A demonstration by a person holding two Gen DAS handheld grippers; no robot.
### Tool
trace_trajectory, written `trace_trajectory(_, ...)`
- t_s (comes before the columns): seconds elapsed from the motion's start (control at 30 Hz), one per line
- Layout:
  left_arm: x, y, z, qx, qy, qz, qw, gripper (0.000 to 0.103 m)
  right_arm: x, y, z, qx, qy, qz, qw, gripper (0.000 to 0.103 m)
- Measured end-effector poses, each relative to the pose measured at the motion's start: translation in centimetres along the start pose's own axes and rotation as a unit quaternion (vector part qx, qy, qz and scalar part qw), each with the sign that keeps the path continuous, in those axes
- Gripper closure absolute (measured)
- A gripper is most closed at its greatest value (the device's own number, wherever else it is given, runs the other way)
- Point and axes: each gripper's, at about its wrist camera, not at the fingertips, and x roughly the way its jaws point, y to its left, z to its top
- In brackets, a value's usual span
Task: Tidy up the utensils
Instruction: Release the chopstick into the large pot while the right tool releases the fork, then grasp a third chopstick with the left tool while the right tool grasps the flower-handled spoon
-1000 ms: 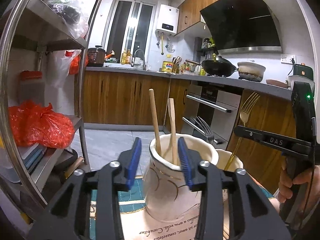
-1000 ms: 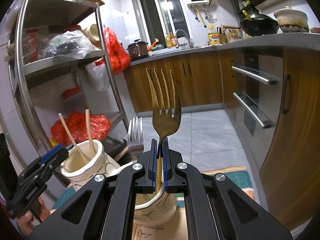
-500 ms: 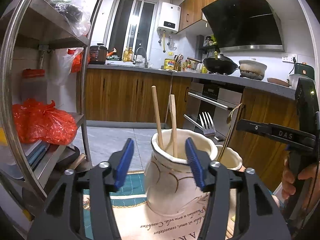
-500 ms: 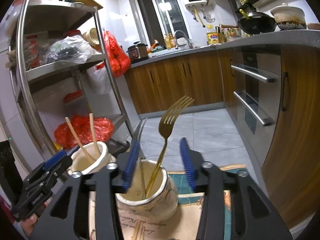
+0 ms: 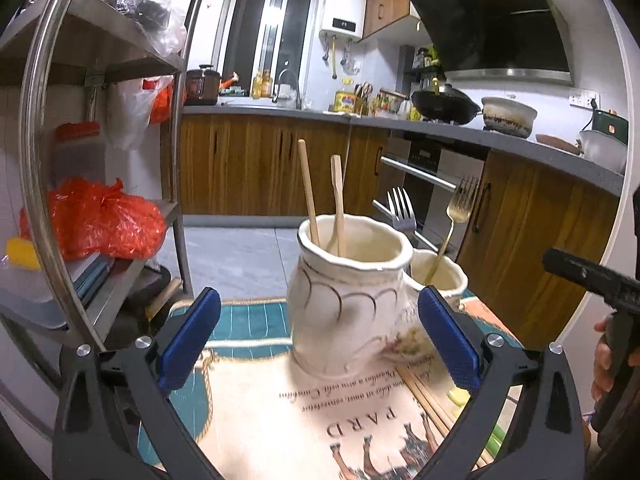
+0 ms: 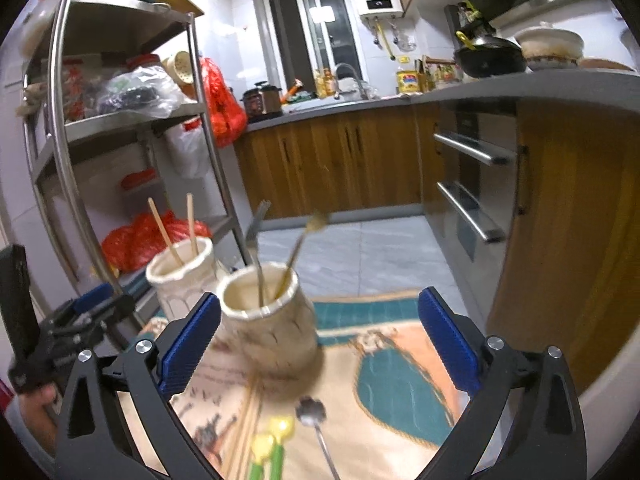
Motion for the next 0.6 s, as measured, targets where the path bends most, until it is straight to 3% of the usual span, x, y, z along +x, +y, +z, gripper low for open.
trace_trajectory(0.33,-2.3,-2.7,-1.0,0.023,0.02,-0.01,0.9995,0.006,-2.2,-2.2,-4.1,0.005,0.03,-0.027,0.999,0.005)
trace_trajectory(0.6,-1.5,-4.2,-3.7,0.027,0.07,-0.009,0.9971,0.006,-1.8,-3.1,-7.3,0.013,0.061,-0.02,0.998,0.005)
